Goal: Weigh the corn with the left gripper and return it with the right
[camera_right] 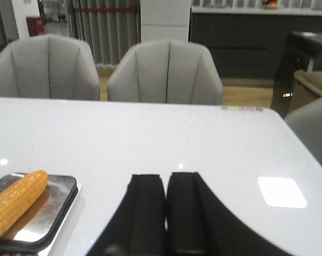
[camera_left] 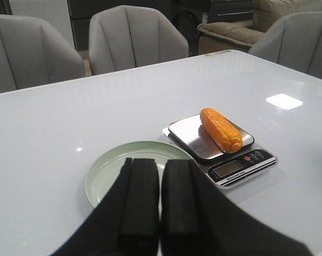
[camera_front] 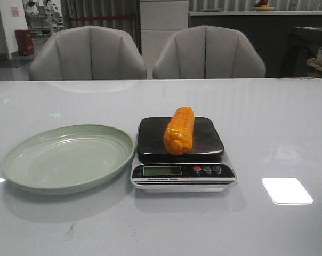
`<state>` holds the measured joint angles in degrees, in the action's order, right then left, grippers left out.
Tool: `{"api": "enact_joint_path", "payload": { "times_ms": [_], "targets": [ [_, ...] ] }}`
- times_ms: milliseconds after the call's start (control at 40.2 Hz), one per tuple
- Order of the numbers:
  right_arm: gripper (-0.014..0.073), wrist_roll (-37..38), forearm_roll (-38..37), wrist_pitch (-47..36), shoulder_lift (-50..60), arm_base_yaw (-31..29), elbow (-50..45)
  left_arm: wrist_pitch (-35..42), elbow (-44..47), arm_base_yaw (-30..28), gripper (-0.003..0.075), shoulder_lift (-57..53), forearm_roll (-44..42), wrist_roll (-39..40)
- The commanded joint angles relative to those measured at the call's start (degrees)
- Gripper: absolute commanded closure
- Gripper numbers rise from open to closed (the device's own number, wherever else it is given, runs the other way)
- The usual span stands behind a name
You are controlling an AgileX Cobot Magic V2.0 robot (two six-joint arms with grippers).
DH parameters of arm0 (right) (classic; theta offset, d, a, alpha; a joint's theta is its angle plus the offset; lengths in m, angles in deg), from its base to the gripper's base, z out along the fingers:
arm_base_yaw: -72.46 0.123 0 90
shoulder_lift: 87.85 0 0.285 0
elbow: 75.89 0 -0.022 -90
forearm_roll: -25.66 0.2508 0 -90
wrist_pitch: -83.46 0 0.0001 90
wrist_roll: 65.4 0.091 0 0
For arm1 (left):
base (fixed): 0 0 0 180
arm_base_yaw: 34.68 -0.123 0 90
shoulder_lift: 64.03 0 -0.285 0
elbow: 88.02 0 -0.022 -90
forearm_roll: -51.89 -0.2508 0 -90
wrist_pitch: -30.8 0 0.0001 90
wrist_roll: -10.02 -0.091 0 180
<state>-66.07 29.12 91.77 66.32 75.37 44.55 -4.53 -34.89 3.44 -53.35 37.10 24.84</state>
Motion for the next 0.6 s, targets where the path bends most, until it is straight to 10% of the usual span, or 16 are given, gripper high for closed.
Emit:
{"api": "enact_joint_path", "payload": {
  "times_ms": [0, 348, 572],
  "targets": [
    [0.0429, -0.5, -0.7, -2.6, -4.5, -0.3, 2.8, 3.9, -1.3, 0.1, 0.0587, 0.8, -0.4, 0.1],
    [0.0411, -0.2, -0.7, -2.4, -8.8, -0.3, 2.8, 3.9, -1.3, 0.1, 0.0587, 0.8, -0.4, 0.1],
    [-0.0024, 1.2, -0.7, -1.7, -8.8, 1.8, 2.9, 3.9, -1.3, 0.1, 0.0587, 0.8, -0.4, 0.1]
  ]
}}
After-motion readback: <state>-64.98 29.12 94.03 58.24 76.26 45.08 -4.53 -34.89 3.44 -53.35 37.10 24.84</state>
